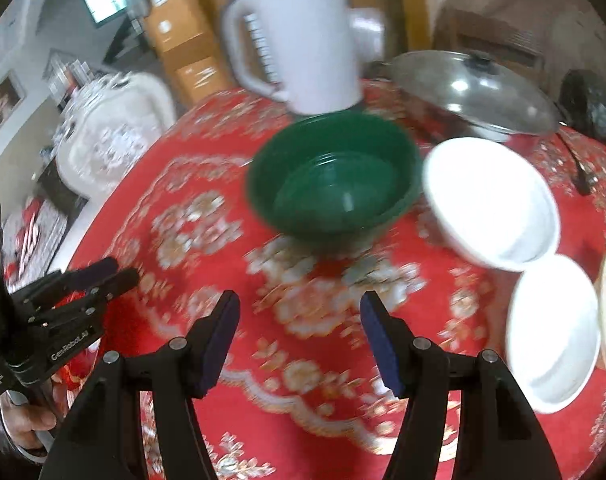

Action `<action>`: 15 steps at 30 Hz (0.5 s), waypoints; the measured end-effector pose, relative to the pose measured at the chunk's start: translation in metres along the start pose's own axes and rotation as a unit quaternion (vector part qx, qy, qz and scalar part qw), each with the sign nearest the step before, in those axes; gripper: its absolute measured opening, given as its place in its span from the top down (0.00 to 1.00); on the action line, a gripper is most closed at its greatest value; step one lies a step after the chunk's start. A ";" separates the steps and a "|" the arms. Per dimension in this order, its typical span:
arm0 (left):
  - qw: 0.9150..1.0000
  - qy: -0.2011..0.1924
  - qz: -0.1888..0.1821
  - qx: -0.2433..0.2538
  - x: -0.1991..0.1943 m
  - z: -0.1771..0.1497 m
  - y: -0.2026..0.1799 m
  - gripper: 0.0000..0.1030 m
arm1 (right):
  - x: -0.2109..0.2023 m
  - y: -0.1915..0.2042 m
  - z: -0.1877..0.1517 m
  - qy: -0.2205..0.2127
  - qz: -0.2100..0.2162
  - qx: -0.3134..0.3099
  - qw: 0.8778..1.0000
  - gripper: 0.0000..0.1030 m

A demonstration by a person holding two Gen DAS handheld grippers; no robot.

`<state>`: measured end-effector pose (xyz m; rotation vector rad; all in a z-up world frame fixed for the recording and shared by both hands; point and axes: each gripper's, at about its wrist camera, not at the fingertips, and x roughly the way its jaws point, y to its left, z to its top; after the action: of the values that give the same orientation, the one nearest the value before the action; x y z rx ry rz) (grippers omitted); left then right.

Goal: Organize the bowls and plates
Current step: 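Move both grippers to the green plastic bowl and grasp its rim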

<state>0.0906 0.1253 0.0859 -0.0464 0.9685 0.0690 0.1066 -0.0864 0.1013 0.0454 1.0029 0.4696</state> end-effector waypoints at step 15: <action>0.996 0.079 -0.028 0.020 0.078 0.090 -0.042 0.64 | 0.043 -0.041 0.052 0.063 0.004 0.042 0.997 0.37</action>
<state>0.2119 0.0927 0.0732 -0.0423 1.1259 -0.0057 0.1834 -0.0972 0.0853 0.0971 1.1475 0.4417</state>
